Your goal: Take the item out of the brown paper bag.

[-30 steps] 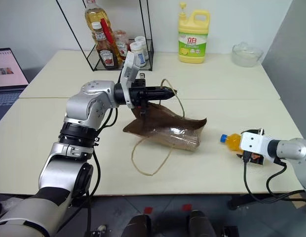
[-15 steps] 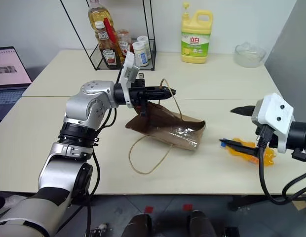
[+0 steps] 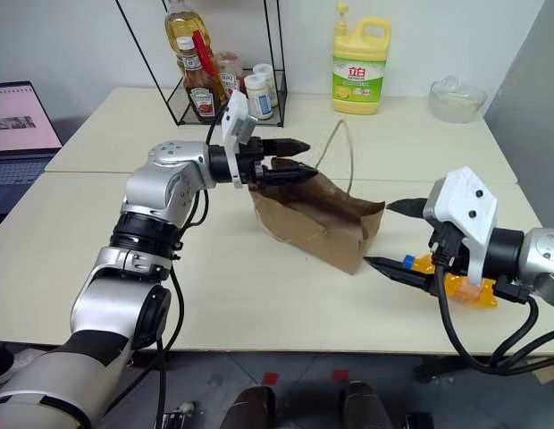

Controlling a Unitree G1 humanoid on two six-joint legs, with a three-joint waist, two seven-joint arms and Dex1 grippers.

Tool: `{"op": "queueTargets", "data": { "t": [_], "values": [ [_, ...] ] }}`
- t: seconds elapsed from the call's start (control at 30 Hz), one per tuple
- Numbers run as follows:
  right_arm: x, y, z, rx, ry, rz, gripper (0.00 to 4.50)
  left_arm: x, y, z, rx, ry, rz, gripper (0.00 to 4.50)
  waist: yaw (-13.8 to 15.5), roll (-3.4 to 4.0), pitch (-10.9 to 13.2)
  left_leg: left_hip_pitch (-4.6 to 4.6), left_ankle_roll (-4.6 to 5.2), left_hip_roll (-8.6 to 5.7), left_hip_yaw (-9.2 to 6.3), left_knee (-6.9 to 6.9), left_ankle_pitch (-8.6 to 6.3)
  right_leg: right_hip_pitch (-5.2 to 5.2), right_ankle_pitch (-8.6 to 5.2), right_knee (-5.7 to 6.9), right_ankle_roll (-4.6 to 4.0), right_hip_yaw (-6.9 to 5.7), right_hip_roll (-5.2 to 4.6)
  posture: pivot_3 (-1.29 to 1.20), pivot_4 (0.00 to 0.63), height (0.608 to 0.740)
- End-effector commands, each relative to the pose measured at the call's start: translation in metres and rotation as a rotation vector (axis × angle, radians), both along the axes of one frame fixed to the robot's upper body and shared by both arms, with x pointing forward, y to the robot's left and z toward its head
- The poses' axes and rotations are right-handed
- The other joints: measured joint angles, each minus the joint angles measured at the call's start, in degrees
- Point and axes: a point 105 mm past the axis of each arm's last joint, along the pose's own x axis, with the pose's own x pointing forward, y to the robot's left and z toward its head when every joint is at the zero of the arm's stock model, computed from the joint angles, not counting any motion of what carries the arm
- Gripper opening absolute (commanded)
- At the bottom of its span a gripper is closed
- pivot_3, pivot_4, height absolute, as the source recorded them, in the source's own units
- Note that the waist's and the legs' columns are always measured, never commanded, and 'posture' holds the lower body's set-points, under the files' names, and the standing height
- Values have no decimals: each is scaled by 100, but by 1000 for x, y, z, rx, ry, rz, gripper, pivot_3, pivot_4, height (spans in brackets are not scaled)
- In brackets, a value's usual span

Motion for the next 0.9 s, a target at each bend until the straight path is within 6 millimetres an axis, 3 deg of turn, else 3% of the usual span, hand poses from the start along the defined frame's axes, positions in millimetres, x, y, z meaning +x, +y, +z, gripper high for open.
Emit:
{"op": "queueTargets", "data": {
  "t": [0.03, 0.27, 0.33, 0.43, 0.57, 0.73, 0.9],
  "values": [
    [1, 0, 7, 23, -52, -3, 4500, -4, 17, 36, -63, -117, 40, 3925, -4, 0, 0, 0, 0, 0, 0, 0, 0, 0, 0, 0, 0, 1, 0, 0, 150, 740],
    [5, -7, 8, 109, -120, -89, 4500, -7, 62, 51, -132, -152, 245, 3925, -6, 0, 0, 1, -12, 3, 0, -1, 7, -2, 0, 4, 0, 2, 1, 0, 150, 740],
    [4, -8, 4, 144, -140, -124, 4500, -7, 84, 49, -139, -157, 374, 3925, -2, -3, -2, 1, -12, 3, 0, 1, 7, -1, 0, 6, 0, 1, 0, 0, 150, 740],
    [8, -17, -4, 189, -241, -257, 4500, -19, 111, 20, -68, -187, 565, 3925, -9, -2, -3, 3, -14, 5, -1, -3, 8, 1, 0, 2, 0, 1, 0, 0, 150, 740],
    [-1, -18, -30, 196, -268, -342, 4500, -46, 120, -29, 66, -176, 627, 3925, 9, -7, -6, 1, -22, 5, 2, -6, 11, -4, 0, 4, 0, 5, -1, 0, 150, 740],
    [-9, -13, -62, 217, -205, -355, 4500, -64, 129, -81, 101, -88, 700, 3925, 36, -14, -11, 9, -4, 5, -2, 0, 1, 7, 2, 6, 3, 0, -1, 0, 150, 740],
    [-1, -13, -64, 274, -230, -384, 4500, -69, 129, -94, 21, -38, 730, 3925, 14, -19, -14, 23, -2, 8, -2, 0, 0, 16, 2, 8, 4, 3, 3, 0, 150, 740]
  ]
}}
